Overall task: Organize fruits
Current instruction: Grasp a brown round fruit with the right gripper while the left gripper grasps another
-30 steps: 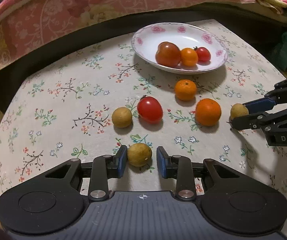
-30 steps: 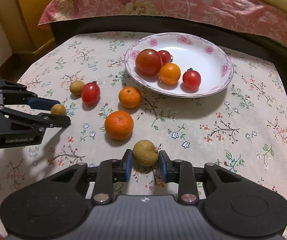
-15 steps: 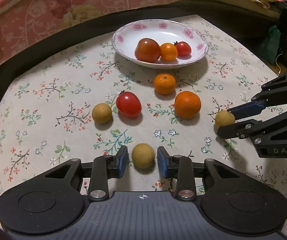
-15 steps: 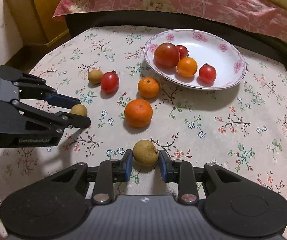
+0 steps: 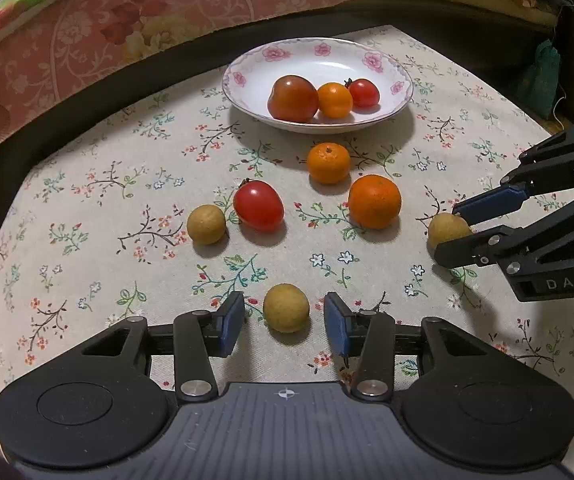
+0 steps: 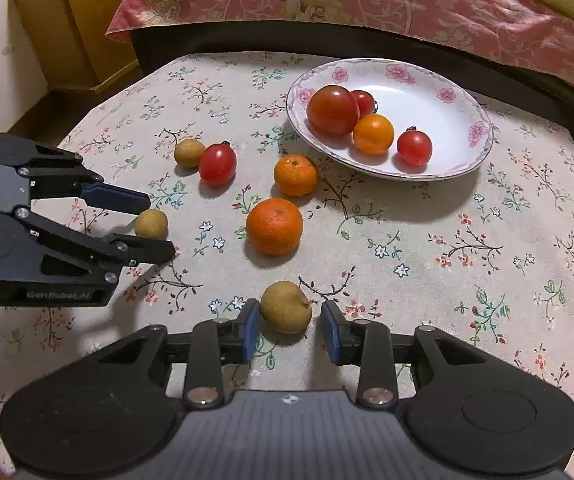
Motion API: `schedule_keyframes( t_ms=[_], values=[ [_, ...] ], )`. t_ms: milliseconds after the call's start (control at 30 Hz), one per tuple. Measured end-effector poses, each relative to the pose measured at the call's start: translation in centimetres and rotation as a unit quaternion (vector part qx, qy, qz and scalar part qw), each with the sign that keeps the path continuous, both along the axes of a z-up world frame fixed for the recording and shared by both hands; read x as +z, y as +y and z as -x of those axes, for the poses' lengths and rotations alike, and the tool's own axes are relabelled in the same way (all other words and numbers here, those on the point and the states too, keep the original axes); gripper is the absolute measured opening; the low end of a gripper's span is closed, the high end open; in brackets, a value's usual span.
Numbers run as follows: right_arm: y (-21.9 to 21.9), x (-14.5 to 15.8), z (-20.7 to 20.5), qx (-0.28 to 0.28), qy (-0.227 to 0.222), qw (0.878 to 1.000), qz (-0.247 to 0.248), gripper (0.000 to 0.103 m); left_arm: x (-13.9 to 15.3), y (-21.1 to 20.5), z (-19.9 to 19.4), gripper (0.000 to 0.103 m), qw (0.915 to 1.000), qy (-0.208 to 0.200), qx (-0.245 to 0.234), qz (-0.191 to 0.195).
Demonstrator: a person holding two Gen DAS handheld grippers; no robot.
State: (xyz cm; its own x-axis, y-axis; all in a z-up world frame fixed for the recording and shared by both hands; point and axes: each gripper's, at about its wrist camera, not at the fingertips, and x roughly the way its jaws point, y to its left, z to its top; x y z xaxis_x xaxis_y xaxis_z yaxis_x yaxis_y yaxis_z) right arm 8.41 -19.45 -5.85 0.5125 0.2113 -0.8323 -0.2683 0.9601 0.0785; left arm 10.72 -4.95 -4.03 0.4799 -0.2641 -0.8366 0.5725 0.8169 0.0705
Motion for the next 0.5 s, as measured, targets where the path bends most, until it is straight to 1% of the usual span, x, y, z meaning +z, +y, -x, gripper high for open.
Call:
schedule_keyframes(
  t_ms=[100, 167, 233, 400, 467, 500],
  values=[
    [0.09, -0.06, 0.01, 0.002, 0.000, 1.000, 0.001, 0.033, -0.01, 0.11, -0.09, 0.052, 1.0000, 0.003, 0.006, 0.004],
    [0.14, -0.09, 0.02, 0.003, 0.000, 1.000, 0.000, 0.033, 0.00, 0.09, -0.05, 0.050, 1.0000, 0.004, 0.006, 0.006],
    [0.20, -0.13, -0.02, 0.005, 0.001, 1.000, 0.000, 0.033, 0.03, -0.02, 0.07, 0.041, 0.9999, 0.007, 0.003, 0.009],
    [0.17, -0.06, -0.19, 0.001, 0.003, 1.000, 0.000, 0.032, 0.09, -0.26, 0.27, 0.036, 0.9999, 0.010, 0.000, 0.010],
    [0.23, -0.04, -0.19, 0.002, 0.005, 1.000, 0.000, 0.028, 0.12, -0.30, 0.32, 0.034, 0.9999, 0.013, -0.003, 0.011],
    [0.31, -0.05, -0.16, 0.002, 0.005, 1.000, 0.002, 0.028, 0.14, -0.37, 0.38, 0.032, 0.9999, 0.013, -0.005, 0.010]
  ],
)
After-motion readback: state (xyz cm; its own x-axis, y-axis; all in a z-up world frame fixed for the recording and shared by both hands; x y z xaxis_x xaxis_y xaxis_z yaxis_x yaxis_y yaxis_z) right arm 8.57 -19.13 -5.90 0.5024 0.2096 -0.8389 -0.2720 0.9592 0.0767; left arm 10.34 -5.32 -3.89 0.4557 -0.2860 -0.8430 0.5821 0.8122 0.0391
